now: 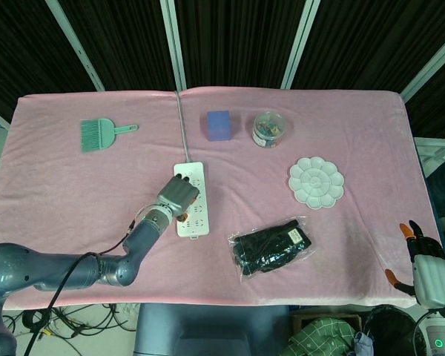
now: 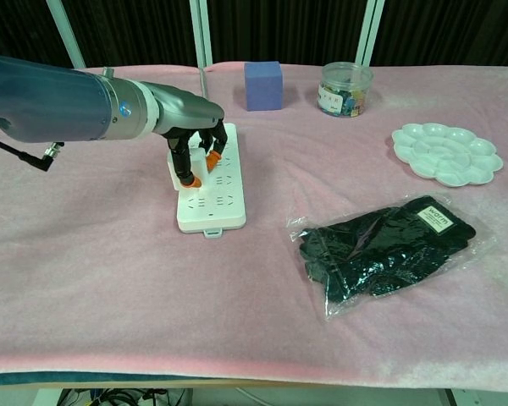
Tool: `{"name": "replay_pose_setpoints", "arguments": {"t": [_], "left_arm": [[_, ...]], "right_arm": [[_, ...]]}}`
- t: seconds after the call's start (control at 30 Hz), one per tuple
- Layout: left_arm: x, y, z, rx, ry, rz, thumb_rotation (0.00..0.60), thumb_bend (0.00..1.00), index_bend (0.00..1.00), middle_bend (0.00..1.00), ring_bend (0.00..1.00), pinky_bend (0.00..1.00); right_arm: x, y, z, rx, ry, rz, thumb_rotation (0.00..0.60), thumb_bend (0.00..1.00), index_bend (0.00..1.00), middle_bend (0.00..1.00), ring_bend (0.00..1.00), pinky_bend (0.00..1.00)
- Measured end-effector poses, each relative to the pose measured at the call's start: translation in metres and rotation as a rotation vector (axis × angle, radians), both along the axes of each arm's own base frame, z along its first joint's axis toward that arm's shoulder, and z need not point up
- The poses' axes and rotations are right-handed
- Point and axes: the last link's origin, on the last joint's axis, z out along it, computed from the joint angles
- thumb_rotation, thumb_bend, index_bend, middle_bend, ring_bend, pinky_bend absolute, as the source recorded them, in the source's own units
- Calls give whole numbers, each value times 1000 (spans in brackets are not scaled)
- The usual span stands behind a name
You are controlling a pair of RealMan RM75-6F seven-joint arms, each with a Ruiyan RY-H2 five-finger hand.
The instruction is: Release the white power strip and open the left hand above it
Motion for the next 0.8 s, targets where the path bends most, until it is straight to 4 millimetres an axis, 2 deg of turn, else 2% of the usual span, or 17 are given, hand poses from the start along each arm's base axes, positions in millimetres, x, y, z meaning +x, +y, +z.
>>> {"name": "replay_pose_setpoints", "arguments": {"t": [0.13,0.23,0.33,0.4,0.5,0.8], "left_arm": [[-2,0,-1,4,9,0,600,396,607,587,179,184],[-2,1,0,12,14,-5,600,363,536,552,167,136],[-2,1,2,17,15,-12,600,241,366,371,60,26],[-1,1,3,16,12,-10,600,170,245,195,4,0],[1,0,8,14,-2,-1,600,129,192,20,0,0],[16,-3,33,58,-89,-27,600,120,134,0,0,0]], "right_arm": [[0,0,0,-1,-1,-1,600,174,0,17,163,128],[0,0,0,1,-1,-1,600,174,0,17,163,128],[0,0,0,1,-1,-1,600,174,0,17,162,128],[0,0,0,1,-1,-1,600,173,0,17,162,128],[0,0,0,1,-3,-3,600,174,0,17,163,127],[-1,0,0,4,-2,-8,600,174,0,17,163,128]]}}
